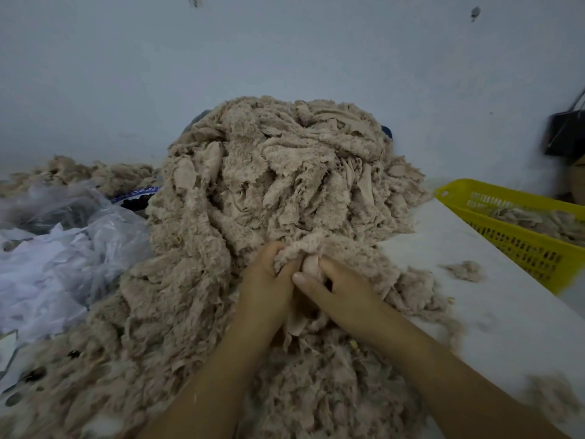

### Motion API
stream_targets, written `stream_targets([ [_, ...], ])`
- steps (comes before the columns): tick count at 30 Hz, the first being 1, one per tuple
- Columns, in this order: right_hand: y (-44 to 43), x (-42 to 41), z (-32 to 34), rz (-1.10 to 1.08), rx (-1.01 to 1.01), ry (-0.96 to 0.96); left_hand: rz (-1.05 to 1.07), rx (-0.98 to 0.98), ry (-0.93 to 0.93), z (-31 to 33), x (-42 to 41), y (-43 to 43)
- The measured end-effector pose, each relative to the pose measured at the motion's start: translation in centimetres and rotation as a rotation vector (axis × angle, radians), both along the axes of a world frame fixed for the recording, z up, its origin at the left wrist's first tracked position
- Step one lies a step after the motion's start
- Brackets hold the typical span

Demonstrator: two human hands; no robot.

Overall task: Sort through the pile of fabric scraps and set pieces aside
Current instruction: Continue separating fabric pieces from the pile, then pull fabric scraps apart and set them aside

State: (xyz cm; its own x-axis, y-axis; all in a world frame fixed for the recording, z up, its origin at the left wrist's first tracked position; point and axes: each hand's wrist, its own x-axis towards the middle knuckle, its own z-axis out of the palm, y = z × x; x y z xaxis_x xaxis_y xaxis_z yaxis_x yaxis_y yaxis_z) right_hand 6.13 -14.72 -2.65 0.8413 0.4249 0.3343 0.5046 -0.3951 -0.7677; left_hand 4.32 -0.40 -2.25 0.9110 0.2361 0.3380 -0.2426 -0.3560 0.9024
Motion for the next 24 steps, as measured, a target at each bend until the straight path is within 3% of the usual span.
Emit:
stream_targets([
  [5, -0.9, 1.2, -0.2, -0.118, 0.156, 0.126, -0.02, -0.231, 0.073, 0.5, 0.1, 0.0],
  [7, -1.1, 1.8, -0.4, -0.204, 0.242, 0.173, -0.182, -0.261, 0.146, 0.7, -0.1, 0.3],
  [12, -2.6, 3.3, -0.2, -0.557, 0.476, 0.203, -0.453, -0.092, 0.312, 0.8, -0.7, 0.9],
  [17, -4.9, 4.7, -0.5, -0.868, 0.659, 0.205, -0.364, -0.173, 0.286, 1.5, -0.4, 2.2],
  [21, -6.7, 5.4, -0.3, -0.956, 0.809, 0.265, -0.204, -0.226, 0.163, 1.6, -0.2, 2.9],
  [24, -6.3, 4.8, 0.1, -0.893, 0.684, 0.196, -0.147, -0.366, 0.11, 1.6, 0.0, 2.9],
])
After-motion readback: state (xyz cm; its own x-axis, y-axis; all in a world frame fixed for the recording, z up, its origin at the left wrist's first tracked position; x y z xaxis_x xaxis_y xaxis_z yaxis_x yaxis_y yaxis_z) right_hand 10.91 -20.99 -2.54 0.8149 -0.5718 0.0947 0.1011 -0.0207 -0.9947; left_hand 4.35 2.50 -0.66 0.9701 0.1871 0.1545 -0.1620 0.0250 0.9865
